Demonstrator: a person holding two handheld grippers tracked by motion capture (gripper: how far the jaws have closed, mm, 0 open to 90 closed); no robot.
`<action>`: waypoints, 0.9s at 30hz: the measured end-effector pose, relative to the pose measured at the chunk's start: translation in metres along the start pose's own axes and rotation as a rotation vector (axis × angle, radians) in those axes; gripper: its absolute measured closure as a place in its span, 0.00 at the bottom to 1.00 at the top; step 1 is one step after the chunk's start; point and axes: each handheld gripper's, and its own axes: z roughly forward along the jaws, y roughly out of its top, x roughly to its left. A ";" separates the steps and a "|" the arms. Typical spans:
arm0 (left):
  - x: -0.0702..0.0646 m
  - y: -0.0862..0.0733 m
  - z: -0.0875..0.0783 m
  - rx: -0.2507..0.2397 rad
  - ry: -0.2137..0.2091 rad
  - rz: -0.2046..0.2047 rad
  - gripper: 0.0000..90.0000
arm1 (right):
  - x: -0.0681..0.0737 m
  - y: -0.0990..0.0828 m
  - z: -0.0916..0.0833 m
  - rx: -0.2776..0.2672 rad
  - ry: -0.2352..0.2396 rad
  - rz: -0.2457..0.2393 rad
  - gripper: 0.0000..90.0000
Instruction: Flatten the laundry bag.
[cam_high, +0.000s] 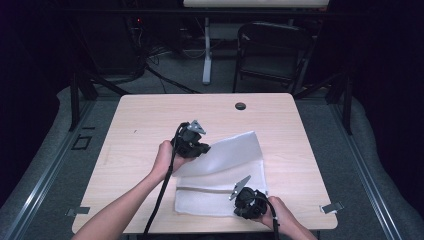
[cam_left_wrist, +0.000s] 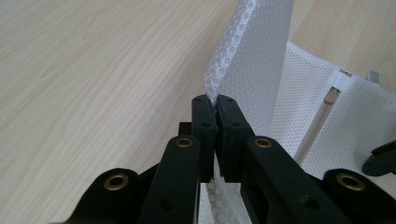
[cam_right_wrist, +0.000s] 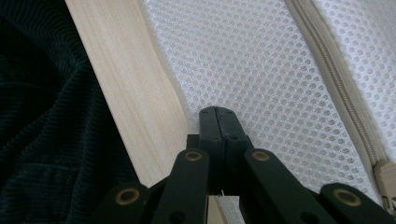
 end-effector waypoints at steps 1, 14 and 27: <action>0.001 0.001 0.000 0.003 0.001 0.000 0.97 | 0.000 0.000 0.000 -0.003 0.005 0.002 1.00; 0.010 0.012 -0.001 0.025 0.080 0.014 0.97 | 0.001 -0.001 -0.001 0.007 0.007 -0.003 1.00; 0.017 0.029 0.003 0.021 0.156 0.019 0.97 | 0.000 -0.001 -0.002 0.017 0.006 -0.005 1.00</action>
